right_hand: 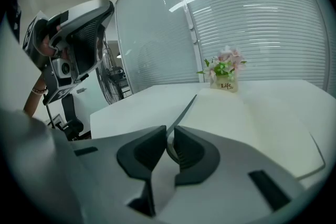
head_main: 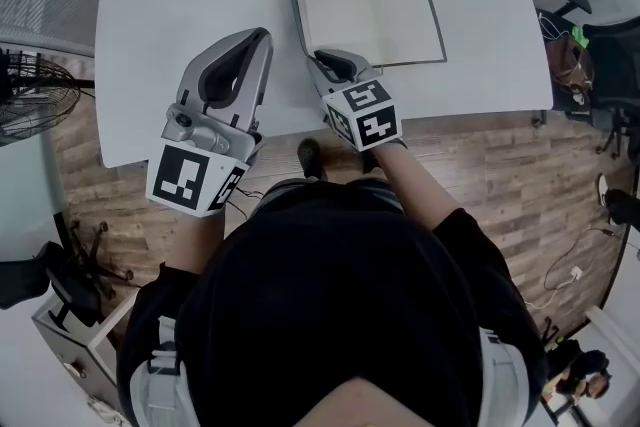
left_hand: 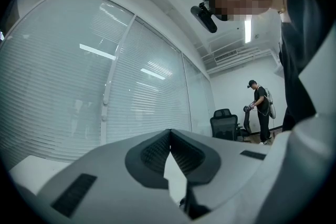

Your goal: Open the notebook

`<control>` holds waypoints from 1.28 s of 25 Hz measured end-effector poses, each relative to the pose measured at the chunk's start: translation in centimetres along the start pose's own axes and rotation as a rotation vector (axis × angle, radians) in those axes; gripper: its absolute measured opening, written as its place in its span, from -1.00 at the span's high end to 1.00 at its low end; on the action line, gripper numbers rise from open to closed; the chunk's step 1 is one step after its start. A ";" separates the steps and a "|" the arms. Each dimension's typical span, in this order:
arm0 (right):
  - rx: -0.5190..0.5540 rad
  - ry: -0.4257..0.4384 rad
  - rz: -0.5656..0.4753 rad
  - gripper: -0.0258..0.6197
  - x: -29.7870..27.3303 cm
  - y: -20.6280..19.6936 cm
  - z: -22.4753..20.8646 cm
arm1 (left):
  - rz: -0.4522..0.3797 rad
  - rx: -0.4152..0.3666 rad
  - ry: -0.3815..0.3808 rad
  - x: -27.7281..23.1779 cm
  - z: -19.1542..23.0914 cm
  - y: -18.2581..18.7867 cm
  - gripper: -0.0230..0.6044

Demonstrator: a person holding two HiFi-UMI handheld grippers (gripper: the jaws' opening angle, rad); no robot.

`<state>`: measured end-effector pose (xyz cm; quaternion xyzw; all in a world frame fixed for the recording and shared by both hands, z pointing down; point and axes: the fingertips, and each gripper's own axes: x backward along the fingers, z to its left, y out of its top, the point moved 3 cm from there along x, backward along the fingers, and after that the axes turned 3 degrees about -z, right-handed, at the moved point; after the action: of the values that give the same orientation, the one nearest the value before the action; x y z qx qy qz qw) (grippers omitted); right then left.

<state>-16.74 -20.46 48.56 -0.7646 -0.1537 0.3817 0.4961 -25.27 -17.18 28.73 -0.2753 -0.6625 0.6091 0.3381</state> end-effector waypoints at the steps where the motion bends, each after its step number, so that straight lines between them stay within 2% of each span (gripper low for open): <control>1: -0.005 0.000 0.006 0.76 -0.2 -0.2 0.0 | 0.001 -0.002 0.000 0.1 0.0 0.0 0.89; 10: -0.004 -0.009 0.054 0.75 -1.4 -2.0 0.2 | 0.001 -0.021 -0.034 0.6 -0.3 0.0 0.89; 20: -0.019 0.009 0.098 0.75 -2.1 -2.4 0.5 | 0.007 -0.005 -0.038 0.6 0.1 -0.4 0.89; 28: -0.021 0.069 0.193 0.71 -2.2 -2.9 0.7 | 0.007 -0.008 -0.025 0.1 -0.2 -0.5 0.89; 32: -0.061 0.071 0.149 0.69 -2.3 -2.5 0.6 | -0.003 -0.001 -0.015 0.0 -0.2 -0.2 0.89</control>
<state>-18.32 -20.38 51.61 -0.8018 -0.0901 0.3852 0.4479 -25.08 -17.12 28.89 -0.2699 -0.6657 0.6104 0.3338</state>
